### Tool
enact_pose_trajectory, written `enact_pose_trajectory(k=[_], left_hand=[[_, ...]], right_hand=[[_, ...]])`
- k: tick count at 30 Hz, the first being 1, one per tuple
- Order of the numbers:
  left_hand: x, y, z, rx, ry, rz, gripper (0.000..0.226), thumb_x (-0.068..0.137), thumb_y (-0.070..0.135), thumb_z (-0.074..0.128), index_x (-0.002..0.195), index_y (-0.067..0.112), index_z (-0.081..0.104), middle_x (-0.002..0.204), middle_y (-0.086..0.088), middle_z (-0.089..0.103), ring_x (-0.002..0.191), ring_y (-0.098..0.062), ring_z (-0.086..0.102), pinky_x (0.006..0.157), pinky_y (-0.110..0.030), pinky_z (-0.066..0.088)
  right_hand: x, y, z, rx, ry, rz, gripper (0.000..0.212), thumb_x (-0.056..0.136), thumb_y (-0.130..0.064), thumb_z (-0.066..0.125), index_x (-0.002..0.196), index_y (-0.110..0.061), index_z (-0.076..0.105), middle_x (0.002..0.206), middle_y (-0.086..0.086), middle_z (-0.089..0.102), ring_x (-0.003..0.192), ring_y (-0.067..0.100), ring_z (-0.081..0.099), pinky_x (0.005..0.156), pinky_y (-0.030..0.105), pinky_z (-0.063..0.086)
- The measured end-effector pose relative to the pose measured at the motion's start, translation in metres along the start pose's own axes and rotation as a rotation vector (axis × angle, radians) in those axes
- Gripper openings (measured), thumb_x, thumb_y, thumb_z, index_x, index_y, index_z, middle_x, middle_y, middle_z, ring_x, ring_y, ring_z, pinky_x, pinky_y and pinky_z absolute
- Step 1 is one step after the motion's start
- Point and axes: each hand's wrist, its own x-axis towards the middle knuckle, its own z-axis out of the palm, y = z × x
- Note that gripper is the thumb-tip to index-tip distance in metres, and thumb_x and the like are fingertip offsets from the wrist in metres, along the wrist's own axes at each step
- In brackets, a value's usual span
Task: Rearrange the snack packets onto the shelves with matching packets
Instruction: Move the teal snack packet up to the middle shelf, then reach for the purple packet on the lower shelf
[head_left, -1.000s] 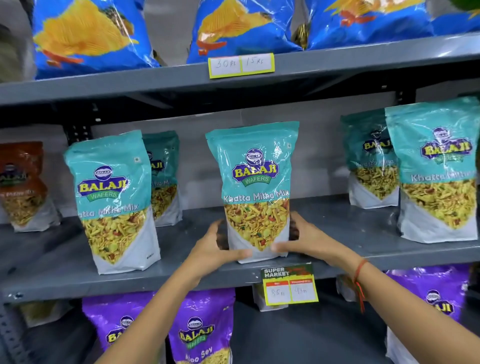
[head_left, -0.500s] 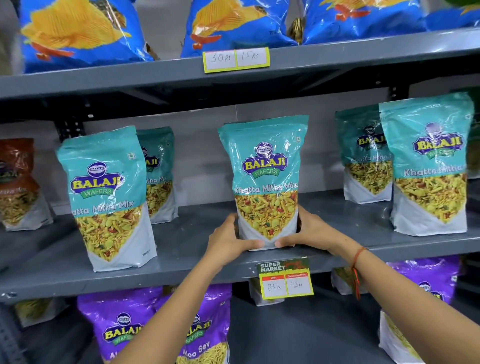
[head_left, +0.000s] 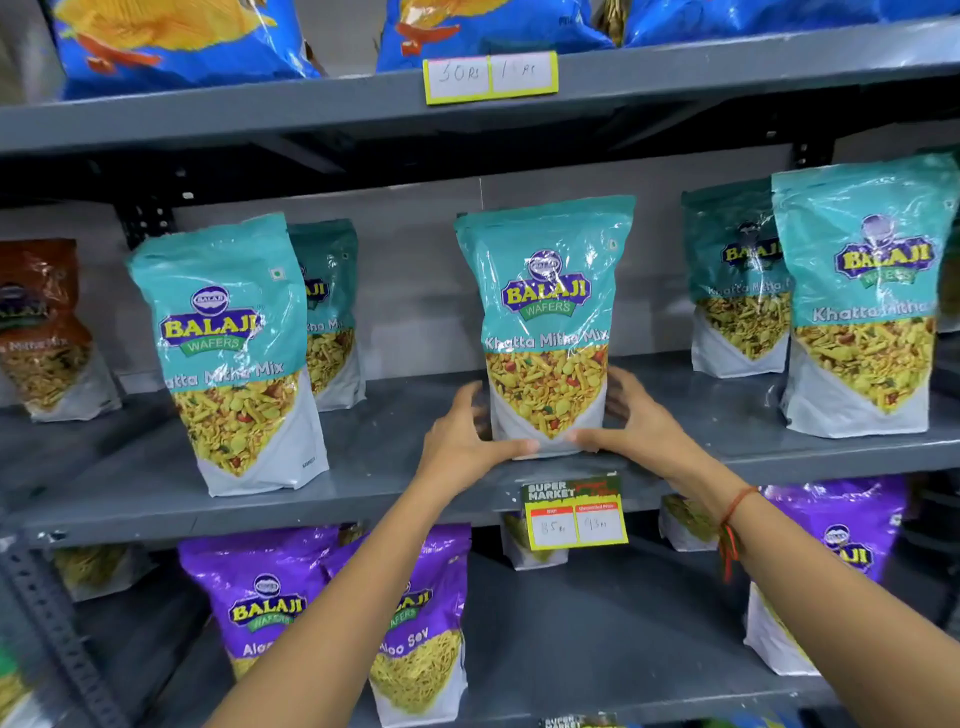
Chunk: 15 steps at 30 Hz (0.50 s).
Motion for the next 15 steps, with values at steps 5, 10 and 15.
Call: enact_pose_trajectory(k=[5,10,15], left_hand=[[-0.053,-0.014,-0.008,-0.251,0.430,0.154,0.060,0.068,0.033,0.084,0.121,0.027,0.058,0.109,0.003,0.070,0.095,-0.006,0.069,0.087,-0.022,0.053],[-0.113,-0.088,-0.010,-0.328,0.676,0.025,0.033,0.076,0.021,0.079,0.105,0.023,0.065,0.093,0.002,0.072,0.080,-0.006,0.069,0.073,-0.023,0.053],[-0.155,-0.200,-0.005,-0.236,0.642,-0.263,0.032,0.080,0.000,0.071,0.107,0.014,0.061,0.097,-0.022,0.069,0.068,0.008,0.063,0.061,-0.006,0.049]], right_hand=[[-0.057,0.000,0.029,0.162,0.570,-0.163,0.047,0.081,-0.033,0.076,0.123,-0.034,0.055,0.124,-0.008,0.062,0.113,0.008,0.061,0.094,0.025,0.046],[-0.108,0.040,0.084,0.341,0.874,-0.174,0.013,0.091,-0.025,0.062,0.092,-0.036,0.055,0.093,-0.009,0.059,0.085,0.007,0.056,0.078,0.017,0.045],[-0.135,0.104,0.174,0.345,0.694,0.125,0.012,0.092,-0.011,0.063,0.090,-0.019,0.055,0.086,0.003,0.058,0.073,0.000,0.053,0.069,0.013,0.042]])
